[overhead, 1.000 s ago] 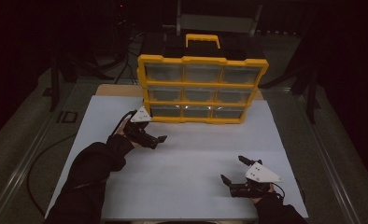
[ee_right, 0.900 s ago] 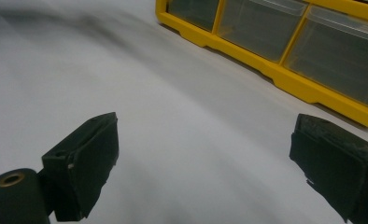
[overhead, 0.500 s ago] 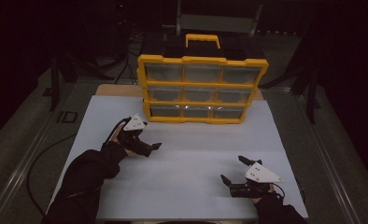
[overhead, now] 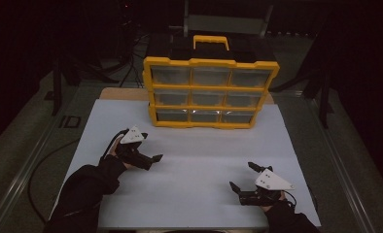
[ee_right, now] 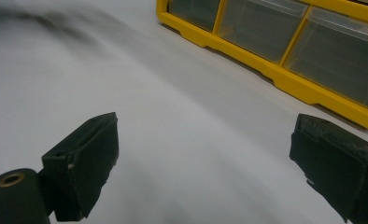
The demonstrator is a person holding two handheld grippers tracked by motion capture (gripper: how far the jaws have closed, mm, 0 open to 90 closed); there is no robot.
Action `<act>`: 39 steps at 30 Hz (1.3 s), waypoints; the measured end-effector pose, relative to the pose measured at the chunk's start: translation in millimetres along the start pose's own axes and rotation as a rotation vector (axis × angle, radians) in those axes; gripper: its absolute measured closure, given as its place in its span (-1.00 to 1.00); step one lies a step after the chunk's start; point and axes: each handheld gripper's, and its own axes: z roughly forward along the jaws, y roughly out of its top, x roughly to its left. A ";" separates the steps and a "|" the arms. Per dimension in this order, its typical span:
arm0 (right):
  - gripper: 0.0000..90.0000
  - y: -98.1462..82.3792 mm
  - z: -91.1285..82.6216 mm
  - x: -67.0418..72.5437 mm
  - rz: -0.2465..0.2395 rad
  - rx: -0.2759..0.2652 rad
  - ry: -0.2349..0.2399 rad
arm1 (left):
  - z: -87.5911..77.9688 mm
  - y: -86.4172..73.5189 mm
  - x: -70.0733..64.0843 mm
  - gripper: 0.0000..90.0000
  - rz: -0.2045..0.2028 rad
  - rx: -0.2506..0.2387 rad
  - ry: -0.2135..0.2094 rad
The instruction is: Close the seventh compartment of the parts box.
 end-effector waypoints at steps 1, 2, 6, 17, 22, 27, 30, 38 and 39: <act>-0.82 0.0 0.1 0.0 0.000 0.000 0.000 | -1.7 -2.8 -1.1 -1.00 0.005 0.009 0.005; -0.82 0.0 0.1 0.0 -0.001 0.000 0.000 | -2.5 -4.1 -1.6 -1.00 0.004 0.014 0.007; -0.82 0.2 -0.3 0.1 0.000 -0.002 -0.001 | -6.4 -10.4 -3.7 -1.00 -0.006 0.013 0.003; -0.82 -0.1 -0.3 0.0 0.002 -0.001 -0.001 | -18.6 -31.1 -9.3 -1.00 -0.020 0.020 0.017; -0.82 -0.3 0.3 0.3 0.002 0.001 0.000 | -24.2 -41.0 -11.6 -1.00 -0.042 0.021 0.022; -0.82 -0.2 0.5 0.4 0.001 0.002 0.000 | -29.2 -48.5 -15.9 -1.00 -0.042 0.040 0.036; -0.82 -0.1 0.5 0.6 0.000 0.003 0.000 | -31.2 -51.8 -19.9 -1.00 -0.048 0.049 0.042; -0.82 -0.2 0.8 0.8 0.001 0.002 0.002 | -33.5 -58.3 -27.5 -1.00 -0.034 0.065 0.062; -0.82 -0.2 0.7 0.8 0.000 0.003 0.001 | -33.5 -59.3 -27.4 -1.00 -0.033 0.063 0.067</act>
